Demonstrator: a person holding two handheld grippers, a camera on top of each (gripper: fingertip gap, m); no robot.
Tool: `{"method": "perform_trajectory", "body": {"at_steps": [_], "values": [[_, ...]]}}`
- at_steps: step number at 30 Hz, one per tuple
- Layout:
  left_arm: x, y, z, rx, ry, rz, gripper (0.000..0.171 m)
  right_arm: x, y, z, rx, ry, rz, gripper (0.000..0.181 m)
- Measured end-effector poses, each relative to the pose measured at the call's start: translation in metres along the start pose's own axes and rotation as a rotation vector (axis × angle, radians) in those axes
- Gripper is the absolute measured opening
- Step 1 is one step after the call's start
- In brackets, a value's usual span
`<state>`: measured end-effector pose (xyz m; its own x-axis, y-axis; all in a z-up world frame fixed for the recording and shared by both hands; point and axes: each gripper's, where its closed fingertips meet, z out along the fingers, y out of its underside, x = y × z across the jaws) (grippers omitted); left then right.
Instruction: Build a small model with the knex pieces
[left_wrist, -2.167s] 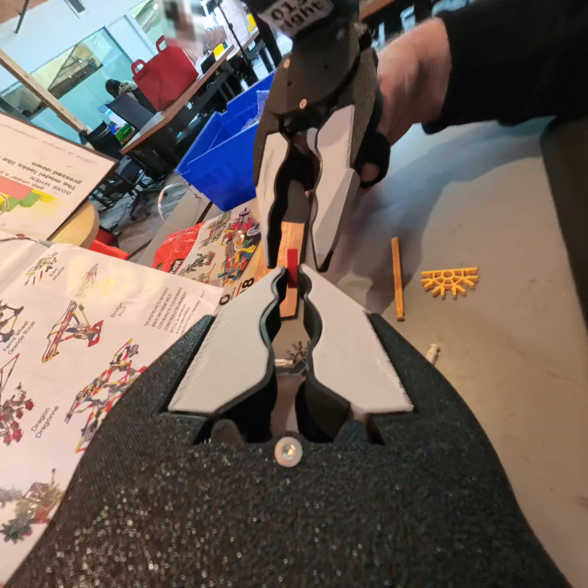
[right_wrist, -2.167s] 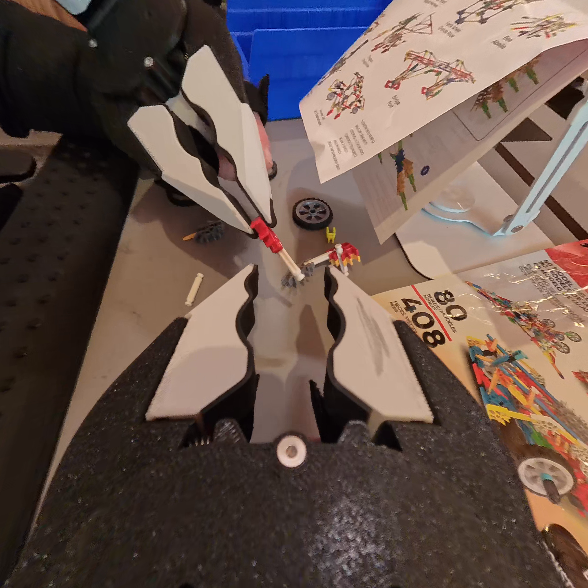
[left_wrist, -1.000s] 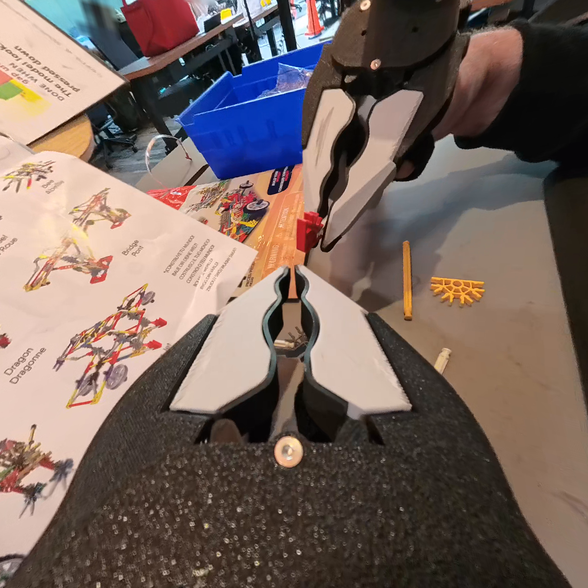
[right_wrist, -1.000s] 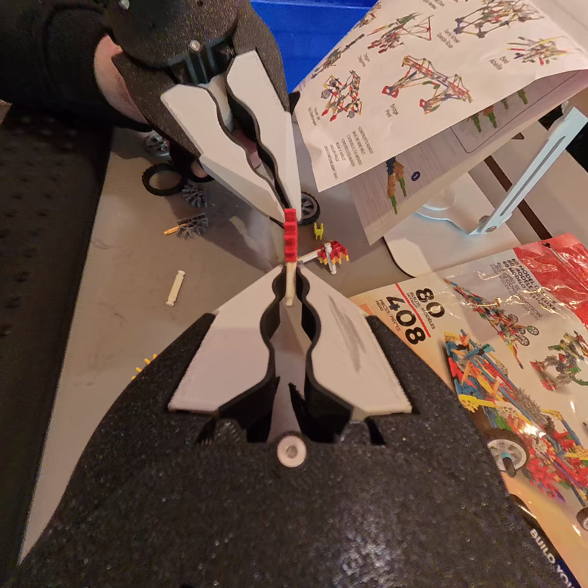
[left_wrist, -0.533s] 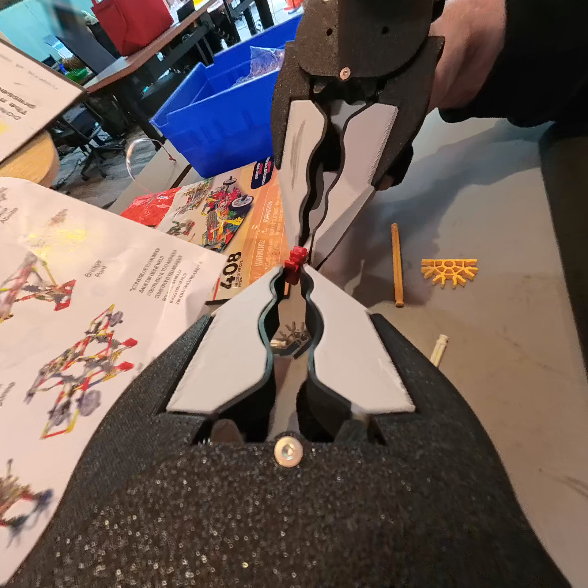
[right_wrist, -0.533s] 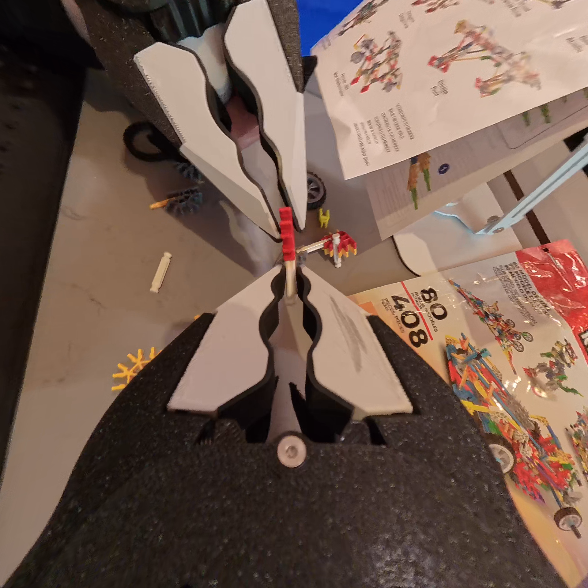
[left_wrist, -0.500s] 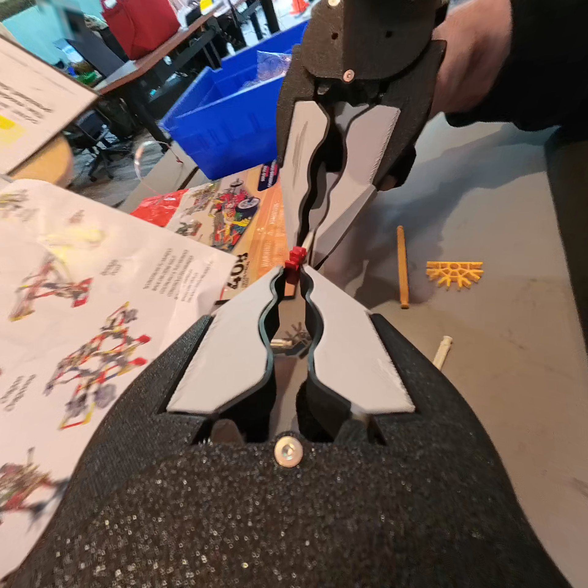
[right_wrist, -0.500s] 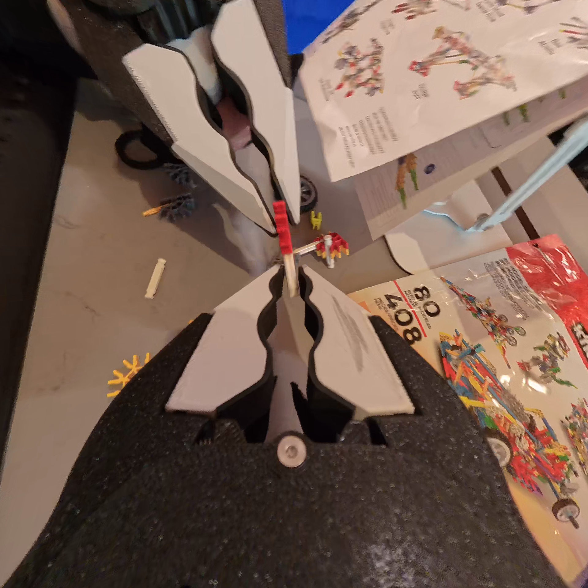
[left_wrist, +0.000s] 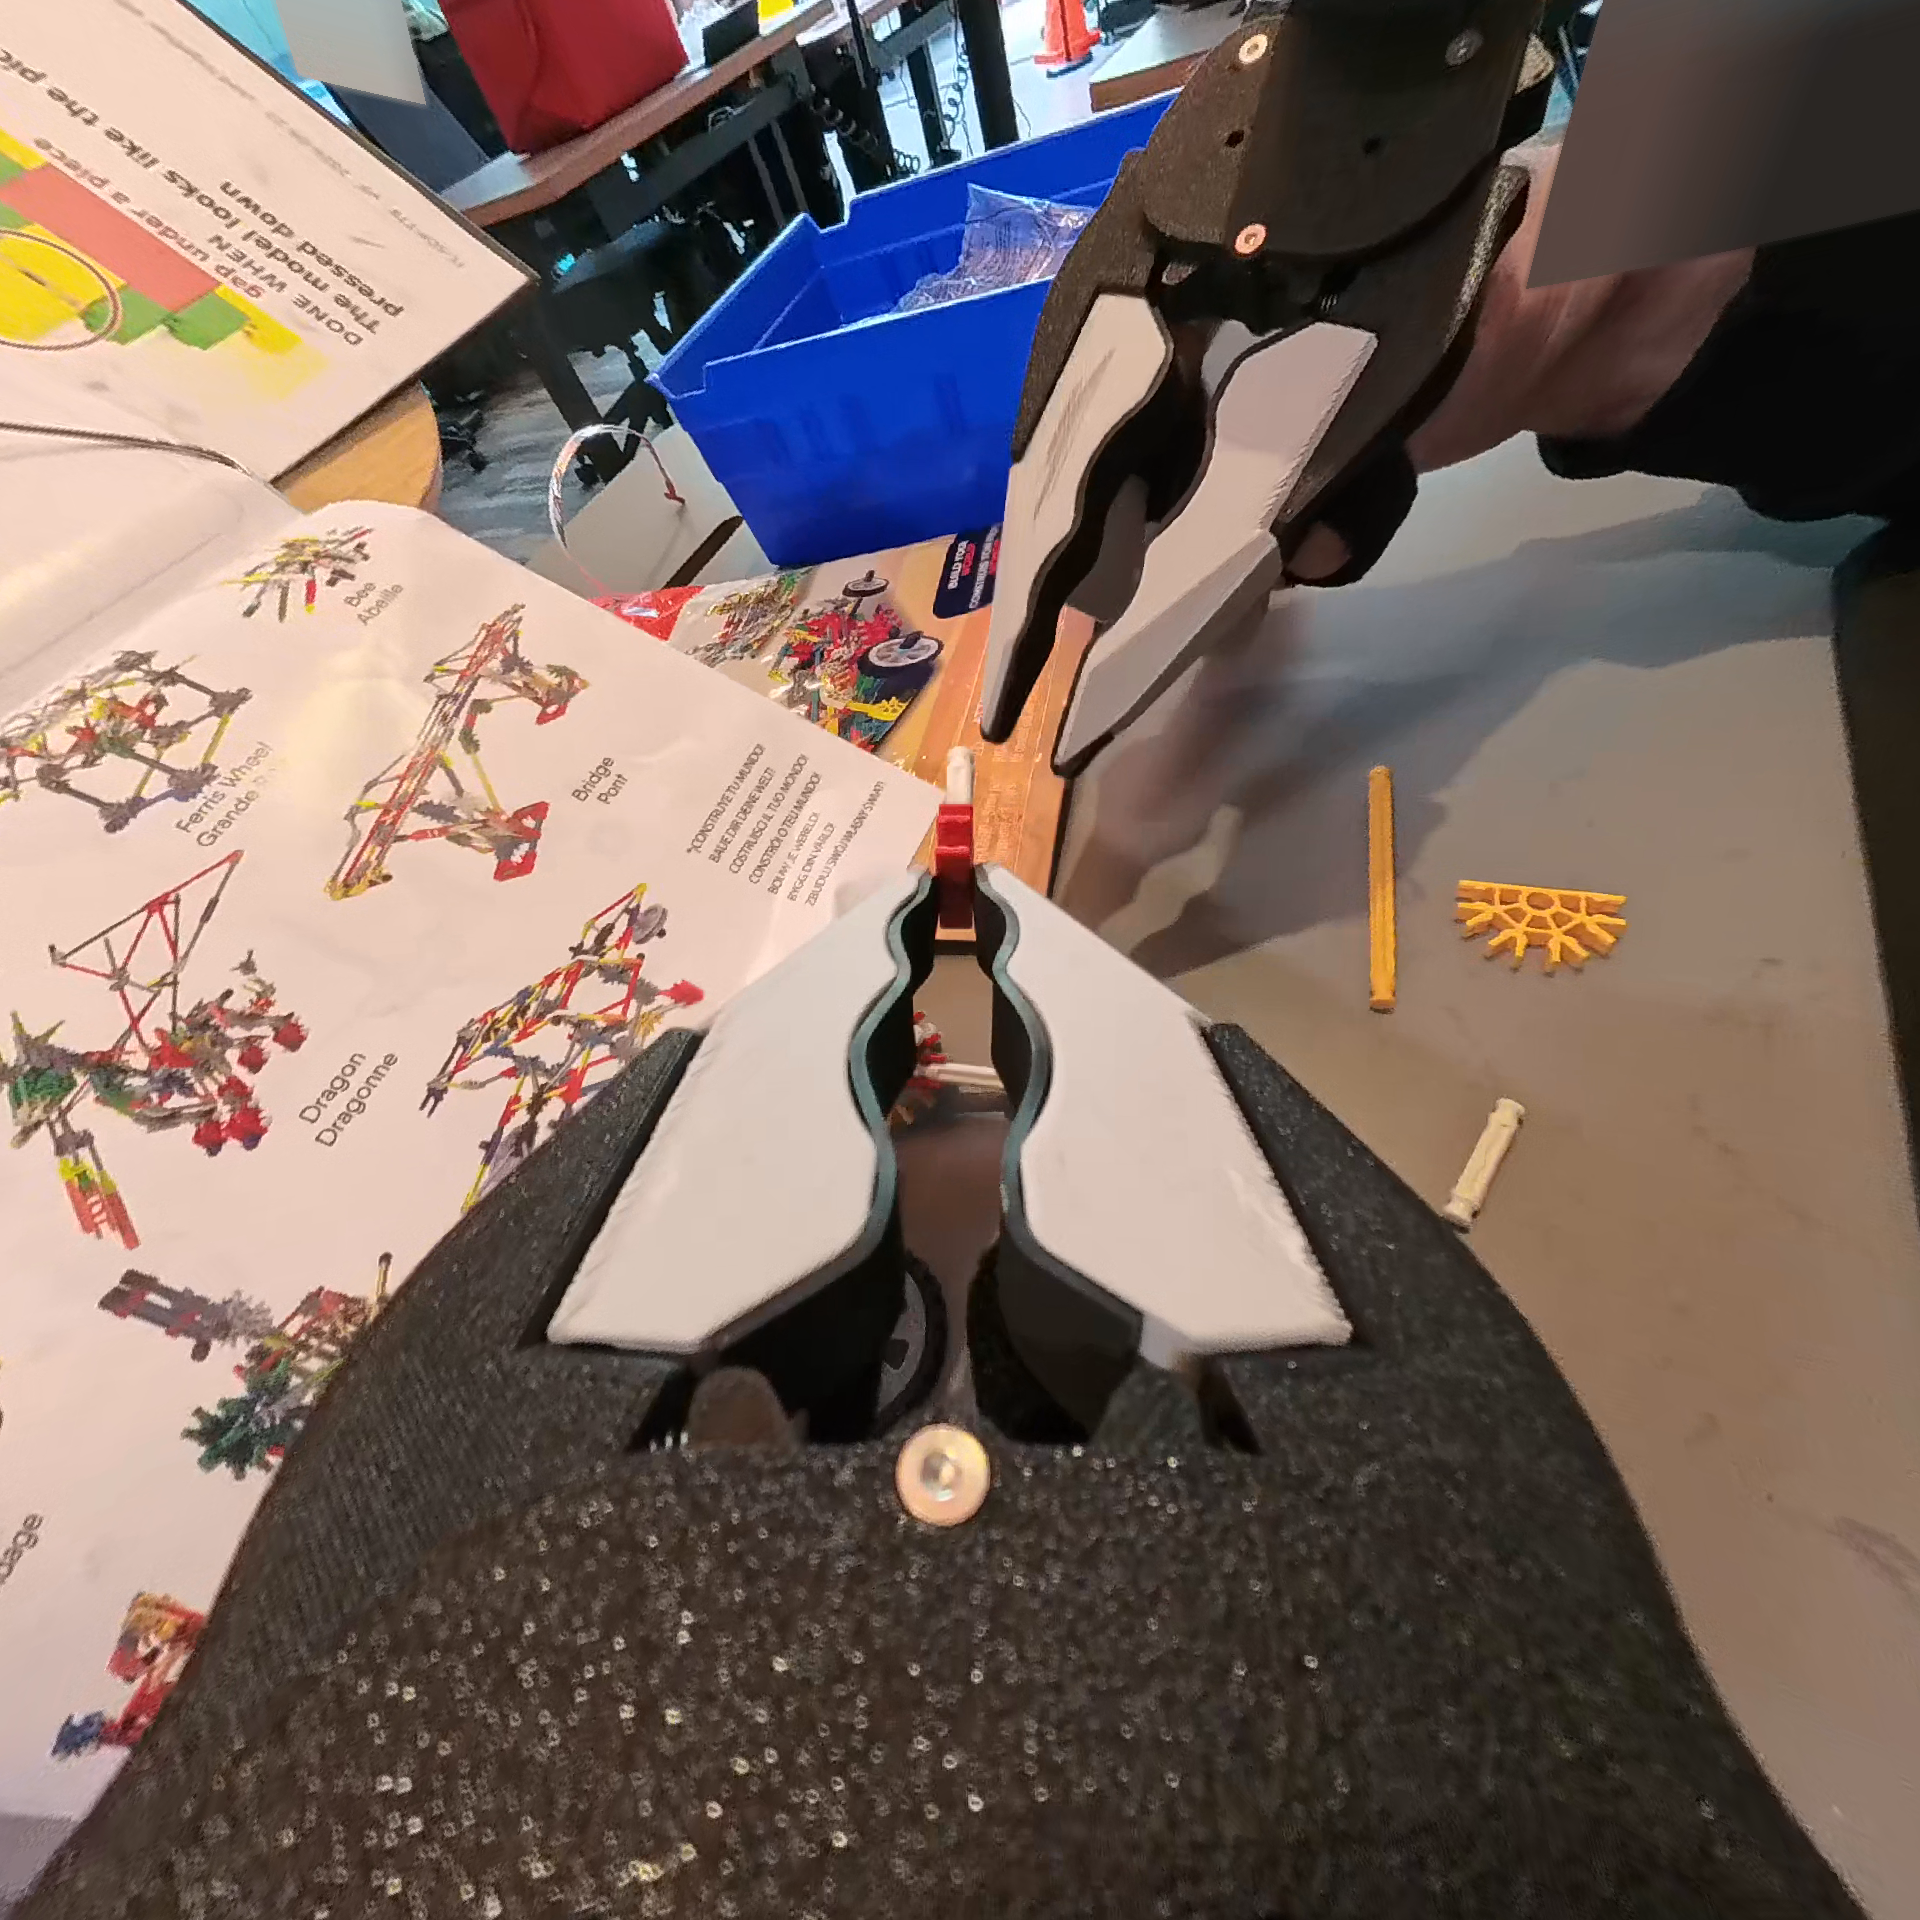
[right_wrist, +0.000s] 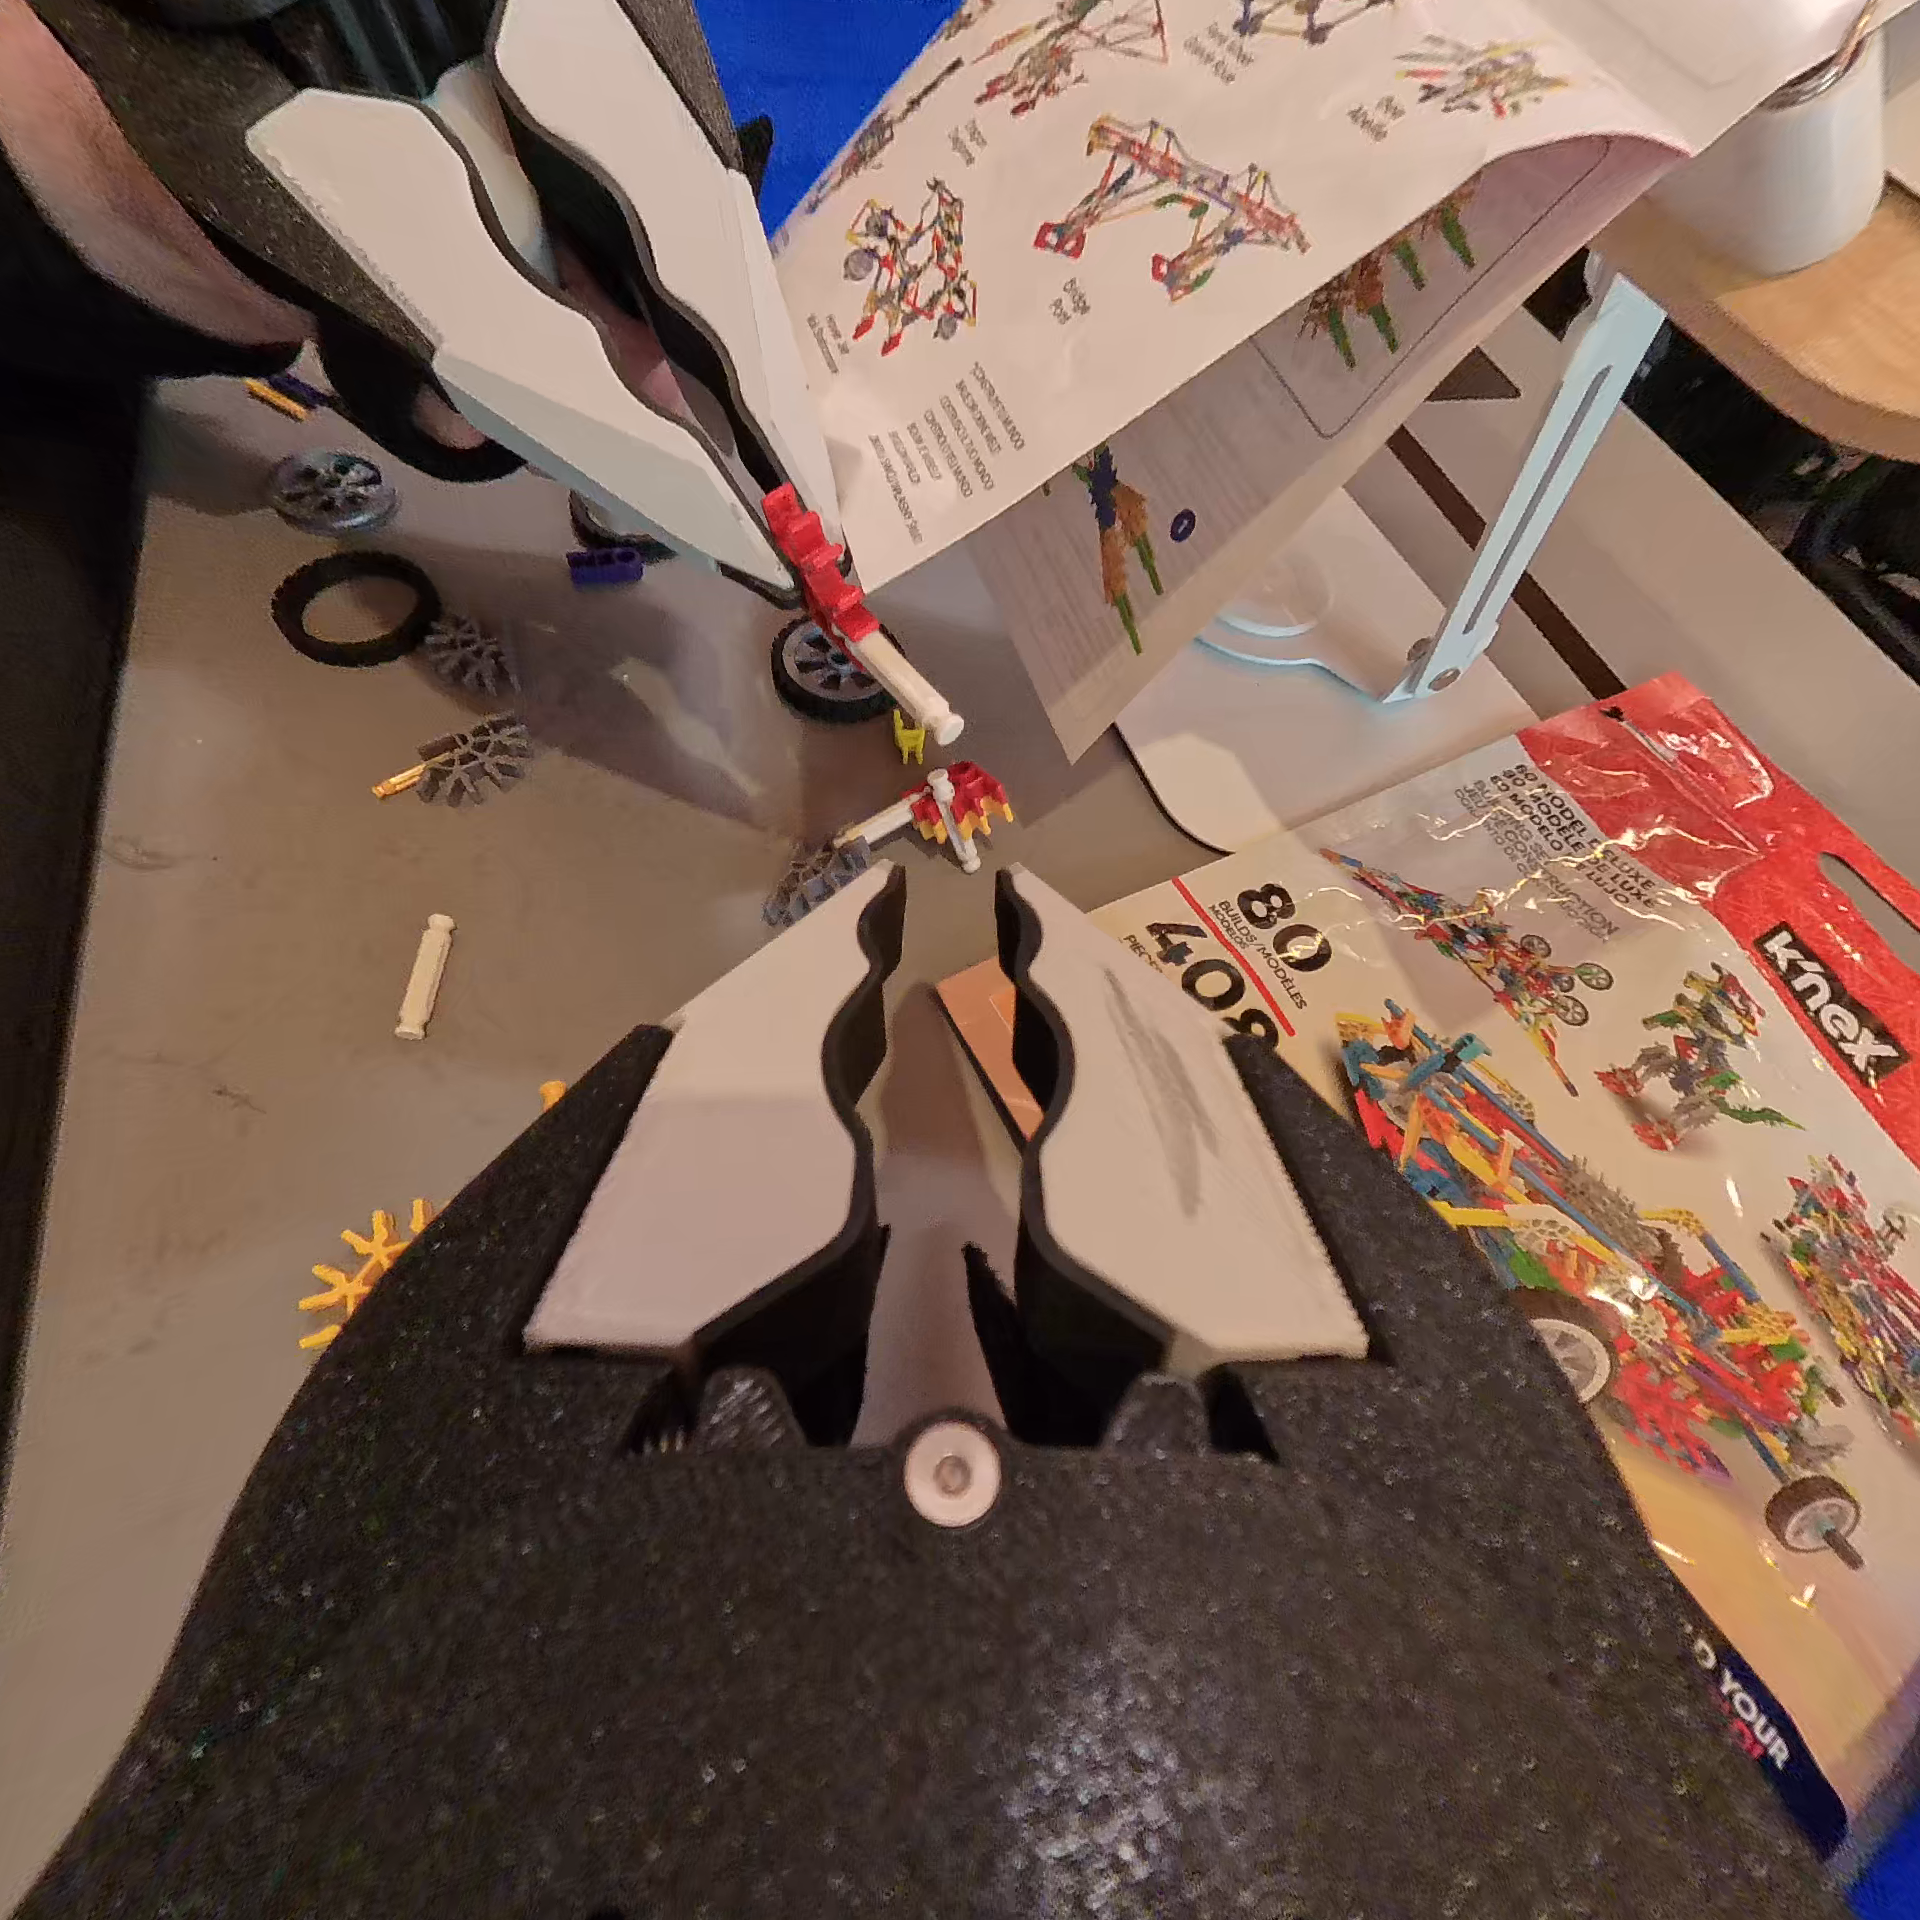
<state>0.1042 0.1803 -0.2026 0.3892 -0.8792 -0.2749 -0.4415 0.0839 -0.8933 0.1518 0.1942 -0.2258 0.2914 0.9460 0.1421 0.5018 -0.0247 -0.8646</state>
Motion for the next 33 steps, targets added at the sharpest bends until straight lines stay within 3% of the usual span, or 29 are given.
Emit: {"method": "perform_trajectory", "body": {"at_steps": [7,13,16,33], "values": [[0.016,0.015,0.009,-0.081,0.054,0.047,0.005,-0.014,-0.013,0.001,0.055,-0.031,-0.069,0.018],[0.031,0.022,0.016,-0.114,0.091,0.108,0.005,-0.033,0.001,0.013,-0.025,-0.085,-0.160,0.017],[0.036,0.021,0.017,-0.100,0.118,0.098,0.006,-0.037,0.011,0.018,-0.079,-0.097,-0.185,0.004],[0.027,0.036,0.020,-0.175,0.071,0.126,0.014,-0.032,0.023,0.018,-0.136,-0.111,-0.143,0.000]]}}
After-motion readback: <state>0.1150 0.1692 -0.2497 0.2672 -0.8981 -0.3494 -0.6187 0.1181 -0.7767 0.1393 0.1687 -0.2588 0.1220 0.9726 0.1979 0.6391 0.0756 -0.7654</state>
